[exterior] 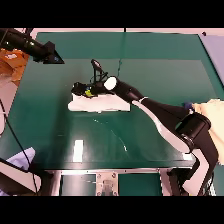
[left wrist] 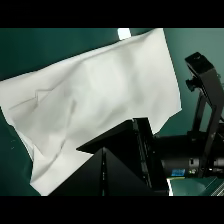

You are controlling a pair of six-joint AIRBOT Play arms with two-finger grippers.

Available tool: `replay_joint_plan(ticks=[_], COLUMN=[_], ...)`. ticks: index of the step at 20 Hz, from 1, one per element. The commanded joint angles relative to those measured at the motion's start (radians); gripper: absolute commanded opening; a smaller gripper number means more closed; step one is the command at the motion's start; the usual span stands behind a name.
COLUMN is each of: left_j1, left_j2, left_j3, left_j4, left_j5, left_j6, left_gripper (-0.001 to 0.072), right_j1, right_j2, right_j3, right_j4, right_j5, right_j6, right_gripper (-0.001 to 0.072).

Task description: Fold the shirts.

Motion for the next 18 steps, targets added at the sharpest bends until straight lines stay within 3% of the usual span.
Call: replay_joint_plan(ticks=[1,7,10,14,18], left_j1=[0.018,0.018,0.018,0.018,0.018], left_j2=[0.008,0.008,0.008,0.008,0.008], left_j3=[-0.016,-0.016,-0.016,-0.016,-0.016], left_j4=[0.013,0.015,0.045,0.121,0.133], left_j5=[-0.009,-0.004,-0.003,0.011,0.020], left_j6=[0.032,0.031,0.023,-0.004,-0.023], left_gripper=[0.0020,0.0020,0.0020,0.0020,0.0020], right_j1=[-0.041,-0.415,-0.558,-0.624,-0.552], right_j2=[-0.016,0.126,0.142,0.141,0.129], right_j3=[0.000,-0.001,-0.016,-0.185,-0.321], right_j4=[0.035,-0.204,-0.369,-0.367,-0.119], right_j5=[-0.014,0.499,0.679,0.618,0.440], right_j6=[0.005,-0.005,-0.005,-0.006,-0.156], right_gripper=[0.0475,0.0473,0.0473,0.0474,0.0475])
